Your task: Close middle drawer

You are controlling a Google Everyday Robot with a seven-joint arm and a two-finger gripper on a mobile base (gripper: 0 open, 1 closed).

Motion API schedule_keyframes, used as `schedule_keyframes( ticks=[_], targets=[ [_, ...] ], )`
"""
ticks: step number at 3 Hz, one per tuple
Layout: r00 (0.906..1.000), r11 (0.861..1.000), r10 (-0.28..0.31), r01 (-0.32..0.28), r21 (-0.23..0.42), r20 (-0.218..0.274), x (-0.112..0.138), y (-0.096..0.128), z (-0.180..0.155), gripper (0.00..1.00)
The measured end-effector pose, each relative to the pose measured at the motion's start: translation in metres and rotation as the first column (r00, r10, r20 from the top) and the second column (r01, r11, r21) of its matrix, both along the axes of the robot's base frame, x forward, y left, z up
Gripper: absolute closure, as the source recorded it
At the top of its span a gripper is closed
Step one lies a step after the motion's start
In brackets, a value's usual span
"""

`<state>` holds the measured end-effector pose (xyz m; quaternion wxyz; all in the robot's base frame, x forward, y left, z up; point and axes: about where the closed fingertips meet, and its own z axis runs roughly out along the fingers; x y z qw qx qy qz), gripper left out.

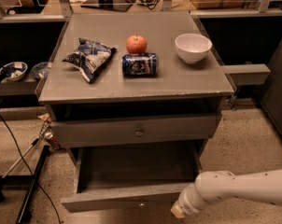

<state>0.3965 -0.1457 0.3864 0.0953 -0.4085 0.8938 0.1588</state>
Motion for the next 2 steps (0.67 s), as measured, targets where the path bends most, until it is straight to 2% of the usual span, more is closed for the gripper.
schedule_keyframes(
  ticks=[1, 2],
  targets=[
    [0.9984, 1.0, 0.005, -0.006, 0.007, 0.056, 0.0257, 0.0118, 0.0071, 1.0],
    [0.9978, 1.0, 0.01, -0.011, 0.015, 0.065, 0.029, 0.0159, 0.0052, 1.0]
  ],
)
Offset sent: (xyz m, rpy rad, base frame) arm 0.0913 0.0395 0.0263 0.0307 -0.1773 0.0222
